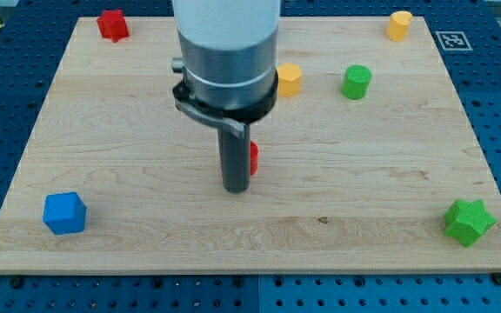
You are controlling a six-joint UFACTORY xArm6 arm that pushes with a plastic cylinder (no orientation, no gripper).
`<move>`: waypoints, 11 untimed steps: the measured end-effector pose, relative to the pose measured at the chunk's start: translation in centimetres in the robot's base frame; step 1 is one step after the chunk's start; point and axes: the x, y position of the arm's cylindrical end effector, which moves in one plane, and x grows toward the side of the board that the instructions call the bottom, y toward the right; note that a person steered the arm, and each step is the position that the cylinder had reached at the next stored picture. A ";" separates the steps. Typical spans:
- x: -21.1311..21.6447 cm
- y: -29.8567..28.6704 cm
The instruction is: Push the yellow hexagon right to the red circle
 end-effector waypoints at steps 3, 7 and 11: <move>-10.4 -1.9; -22.0 6.8; -15.1 8.2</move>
